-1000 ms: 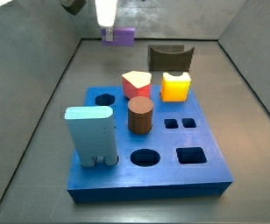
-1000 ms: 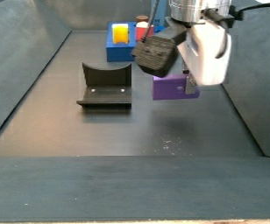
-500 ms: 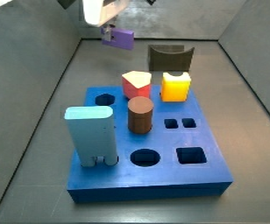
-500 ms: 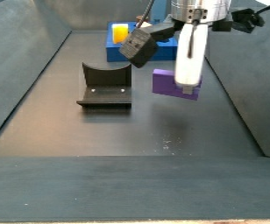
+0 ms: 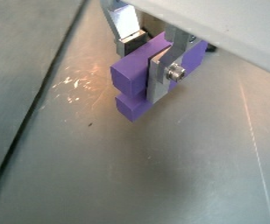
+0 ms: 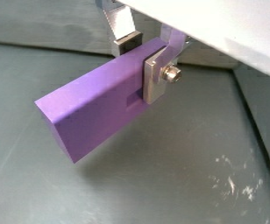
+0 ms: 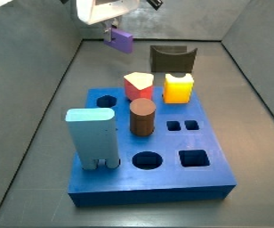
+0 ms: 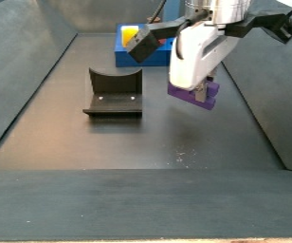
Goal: Pick up the double-square object. Move up. Rotate the double-square object. Place the double-square object on the fixture. Regrasp the double-square object. Move to above the board. Insert the double-square object.
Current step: Rotate the double-square object.
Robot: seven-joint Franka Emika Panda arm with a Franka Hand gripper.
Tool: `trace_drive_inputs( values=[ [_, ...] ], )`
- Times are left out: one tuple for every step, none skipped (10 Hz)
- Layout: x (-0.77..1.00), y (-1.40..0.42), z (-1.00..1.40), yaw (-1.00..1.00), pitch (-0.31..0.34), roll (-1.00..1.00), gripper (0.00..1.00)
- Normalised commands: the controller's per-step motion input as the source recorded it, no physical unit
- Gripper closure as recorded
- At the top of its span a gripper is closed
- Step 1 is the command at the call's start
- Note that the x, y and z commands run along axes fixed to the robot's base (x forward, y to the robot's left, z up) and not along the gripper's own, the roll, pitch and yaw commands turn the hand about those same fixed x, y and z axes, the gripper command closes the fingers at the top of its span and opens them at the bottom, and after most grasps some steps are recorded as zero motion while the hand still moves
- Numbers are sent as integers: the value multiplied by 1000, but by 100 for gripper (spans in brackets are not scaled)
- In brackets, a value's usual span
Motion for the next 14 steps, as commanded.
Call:
trace_drive_inputs(
  values=[
    [-6,10,0,-1000,-8,-50,100],
    [-6,10,0,-1000,-8,-53,100],
    [-6,11,0,-1000,-9,-59,100],
    [-6,11,0,-1000,-9,-64,100],
    [-7,12,0,-1000,-11,-73,100],
    [-7,12,0,-1000,-12,-81,100],
    [-7,12,0,-1000,-13,-88,100],
    [-7,12,0,-1000,-16,-107,100],
    [-7,13,0,-1000,-18,-124,100],
    [-7,13,0,-1000,-24,-161,100],
    [-7,14,0,-837,-26,-175,100],
    [-7,14,1,-519,-26,-174,100],
    [-7,14,1,-394,-26,-174,100],
    [-7,14,1,-228,-26,-174,100]
  ],
)
